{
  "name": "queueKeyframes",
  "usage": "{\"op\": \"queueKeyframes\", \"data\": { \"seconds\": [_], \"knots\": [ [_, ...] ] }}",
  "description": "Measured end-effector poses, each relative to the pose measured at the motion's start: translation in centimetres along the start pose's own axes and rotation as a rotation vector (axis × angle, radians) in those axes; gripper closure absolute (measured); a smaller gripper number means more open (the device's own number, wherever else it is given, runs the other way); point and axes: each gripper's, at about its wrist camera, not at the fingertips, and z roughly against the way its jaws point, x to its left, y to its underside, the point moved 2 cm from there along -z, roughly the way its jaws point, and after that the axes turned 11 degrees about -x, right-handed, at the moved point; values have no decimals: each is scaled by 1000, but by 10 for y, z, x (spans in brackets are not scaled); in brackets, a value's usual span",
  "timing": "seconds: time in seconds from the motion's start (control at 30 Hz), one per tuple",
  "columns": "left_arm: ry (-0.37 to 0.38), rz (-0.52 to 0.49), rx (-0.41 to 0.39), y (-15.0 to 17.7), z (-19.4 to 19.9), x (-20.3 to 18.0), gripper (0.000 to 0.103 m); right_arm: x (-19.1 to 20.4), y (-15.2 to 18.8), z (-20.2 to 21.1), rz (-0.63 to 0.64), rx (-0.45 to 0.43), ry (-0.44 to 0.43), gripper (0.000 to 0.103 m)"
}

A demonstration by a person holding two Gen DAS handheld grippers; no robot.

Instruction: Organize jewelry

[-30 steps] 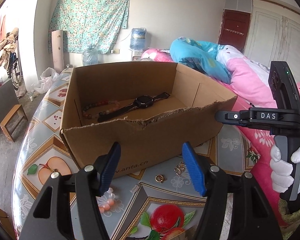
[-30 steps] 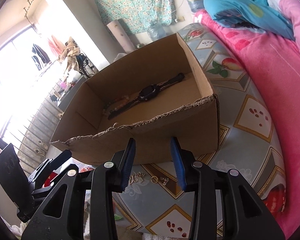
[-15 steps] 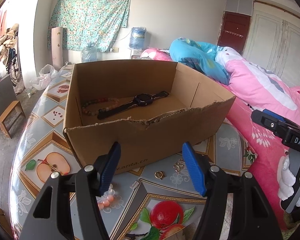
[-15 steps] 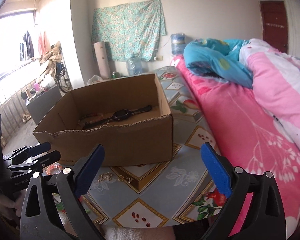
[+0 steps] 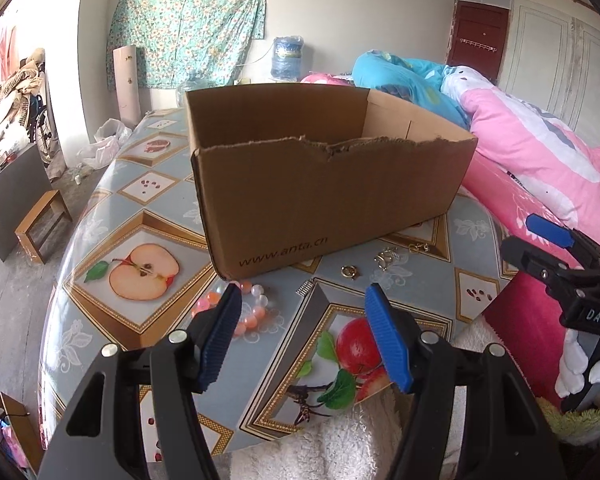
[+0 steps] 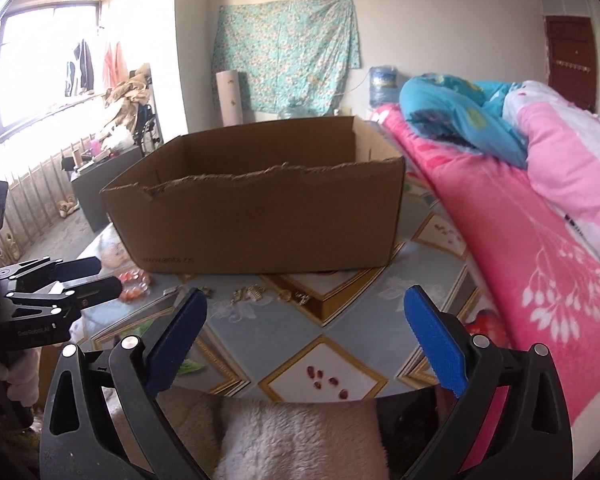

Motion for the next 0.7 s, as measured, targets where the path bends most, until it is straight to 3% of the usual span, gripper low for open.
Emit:
{"op": "queueKeyframes", "data": {
  "seconds": [0.1,0.2,0.27,0.37,0.7],
  "knots": [
    [8,12,2,-1,-9,-1,41,9,4,-4,-10,23,-47,10],
    [5,-7,8,-4,-19,-3,42,18,5,-5,-5,33,-65,18],
    [6,-19,29,-4,-27,-4,49,19,6,-7,-15,48,-76,25],
    [13,-19,47,-3,-34,-3,53,18,9,-11,-32,75,-80,32],
    [-57,14,99,2,-48,20,75,19,17,-21,-49,122,-107,34]
  ]
}}
